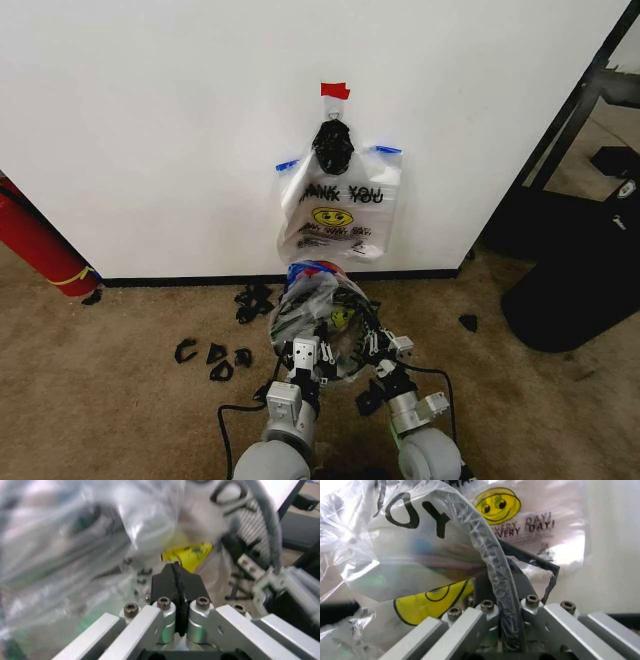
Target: Pick up the garbage bag from the wall and place it over the trash bin.
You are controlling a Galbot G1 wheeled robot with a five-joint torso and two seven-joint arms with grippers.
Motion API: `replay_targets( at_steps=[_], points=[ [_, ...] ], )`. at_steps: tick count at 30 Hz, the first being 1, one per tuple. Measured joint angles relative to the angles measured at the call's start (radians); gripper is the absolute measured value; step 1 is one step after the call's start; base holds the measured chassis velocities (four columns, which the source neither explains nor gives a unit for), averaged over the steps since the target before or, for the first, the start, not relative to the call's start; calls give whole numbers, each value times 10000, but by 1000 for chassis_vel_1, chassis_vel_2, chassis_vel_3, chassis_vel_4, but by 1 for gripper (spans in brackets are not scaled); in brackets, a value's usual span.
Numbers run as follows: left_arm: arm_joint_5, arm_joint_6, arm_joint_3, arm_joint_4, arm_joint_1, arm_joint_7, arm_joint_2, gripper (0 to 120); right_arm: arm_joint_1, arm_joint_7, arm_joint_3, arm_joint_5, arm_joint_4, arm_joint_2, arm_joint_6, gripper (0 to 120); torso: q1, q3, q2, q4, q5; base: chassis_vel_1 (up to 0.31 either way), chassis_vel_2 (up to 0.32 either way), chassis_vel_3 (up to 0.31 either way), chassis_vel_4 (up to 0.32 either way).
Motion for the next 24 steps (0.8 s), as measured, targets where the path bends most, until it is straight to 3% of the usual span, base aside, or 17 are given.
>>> replay_targets(
  at_steps=[11, 14, 19, 22, 24],
  points=[
    [973, -53, -60, 654, 43, -374, -918, 0, -63, 598, -569, -148, 907, -788, -475, 0, 0, 0, 0, 0, 1, 0, 0, 0, 0],
    [1276, -108, -105, 768, -38, -447, -1028, 0, -155, 647, -666, -311, 1023, -741, -438, 0, 0, 0, 0, 0, 24, 0, 0, 0, 0],
    [1324, -117, -98, 759, -85, -357, -880, 0, -165, 654, -683, -429, 957, -649, -291, 0, 0, 0, 0, -3, 3, 0, 0, 0, 0],
    [1335, -129, -200, 676, -27, 45, -472, 0, -141, 645, -636, -492, 782, -593, -156, 0, 0, 1, -1, 1, -18, 0, 0, 0, 0],
    [1333, -101, -345, 470, 5, 380, -148, 0, -128, 647, -607, -497, 678, -552, -80, 0, 0, -1, 0, -1, -11, 0, 0, 0, 0]
  ],
)
